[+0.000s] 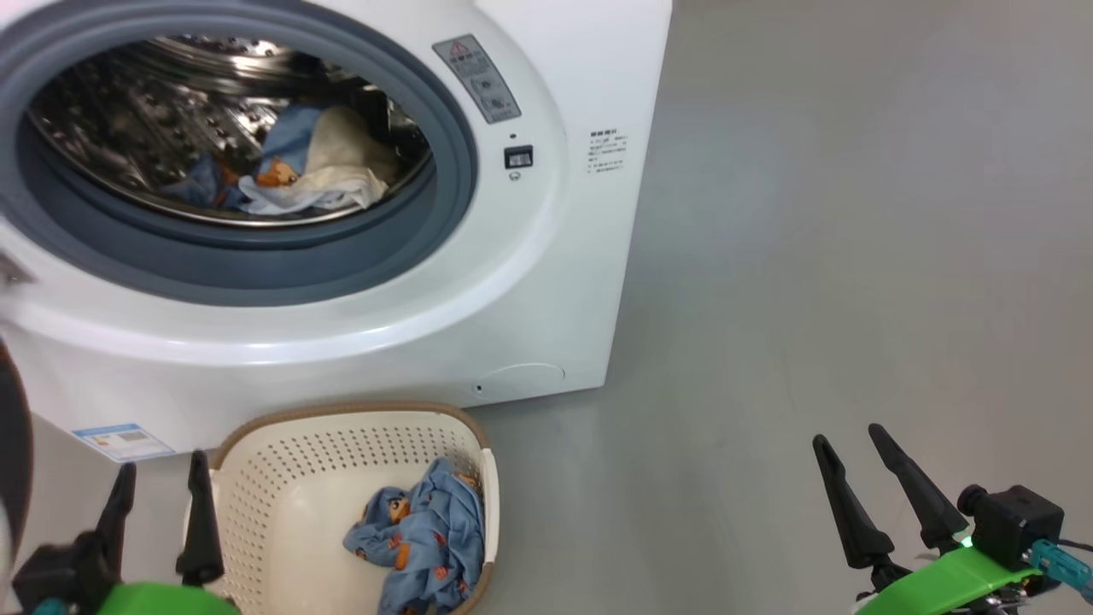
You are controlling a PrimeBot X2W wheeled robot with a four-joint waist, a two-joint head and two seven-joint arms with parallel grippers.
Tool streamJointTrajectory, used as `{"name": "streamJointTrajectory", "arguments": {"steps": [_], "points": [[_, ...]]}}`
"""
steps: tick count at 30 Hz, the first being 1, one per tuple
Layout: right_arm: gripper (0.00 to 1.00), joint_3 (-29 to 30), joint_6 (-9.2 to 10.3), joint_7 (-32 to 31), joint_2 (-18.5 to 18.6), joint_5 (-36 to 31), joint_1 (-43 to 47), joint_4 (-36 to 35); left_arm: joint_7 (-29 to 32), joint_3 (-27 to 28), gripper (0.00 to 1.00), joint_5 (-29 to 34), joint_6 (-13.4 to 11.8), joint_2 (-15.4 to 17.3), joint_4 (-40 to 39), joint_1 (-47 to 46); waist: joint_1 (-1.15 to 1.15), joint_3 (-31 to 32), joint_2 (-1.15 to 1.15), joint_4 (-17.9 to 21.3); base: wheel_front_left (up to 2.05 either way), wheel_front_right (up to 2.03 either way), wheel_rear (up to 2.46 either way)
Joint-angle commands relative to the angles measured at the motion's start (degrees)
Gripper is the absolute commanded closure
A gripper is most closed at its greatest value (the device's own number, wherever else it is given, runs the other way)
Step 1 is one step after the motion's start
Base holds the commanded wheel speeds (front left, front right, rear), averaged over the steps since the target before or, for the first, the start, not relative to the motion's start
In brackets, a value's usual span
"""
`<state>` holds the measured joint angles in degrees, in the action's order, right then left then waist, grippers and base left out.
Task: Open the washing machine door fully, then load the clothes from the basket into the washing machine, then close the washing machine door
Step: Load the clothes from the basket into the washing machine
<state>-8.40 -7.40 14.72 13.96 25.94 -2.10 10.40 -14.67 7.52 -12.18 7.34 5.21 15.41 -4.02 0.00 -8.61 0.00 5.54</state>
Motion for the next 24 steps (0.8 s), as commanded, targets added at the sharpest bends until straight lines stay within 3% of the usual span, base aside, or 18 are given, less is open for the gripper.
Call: {"name": "streamJointTrajectory", "arguments": {"steps": [1, 10, 24], "points": [[0.00, -0.86, -0.09, 0.28, 1.00, 1.24, 0.40, -1.41, -0.33, 2.13, 0.00, 0.48, 0.14, 0.93, -1.88, 0.00, 0.00, 0.88, 0.00, -0.59, 0.00, 0.00, 0.00], [0.00, 0.40, -0.09, 0.28, 0.84, 1.09, 1.79, -1.72, -0.33, 4.47, 0.00, 0.02, 0.14, -0.29, -7.83, 6.44, 0.00, 1.51, 0.00, -0.23, 0.00, 0.00, 0.00], [0.00, 0.57, -0.09, 0.28, 0.21, 0.91, 1.18, -2.02, -0.33, 4.42, 0.00, 0.46, 0.14, -1.35, -8.37, 6.48, 0.00, 0.84, 0.00, -0.28, 0.00, 0.00, 0.00]]}}
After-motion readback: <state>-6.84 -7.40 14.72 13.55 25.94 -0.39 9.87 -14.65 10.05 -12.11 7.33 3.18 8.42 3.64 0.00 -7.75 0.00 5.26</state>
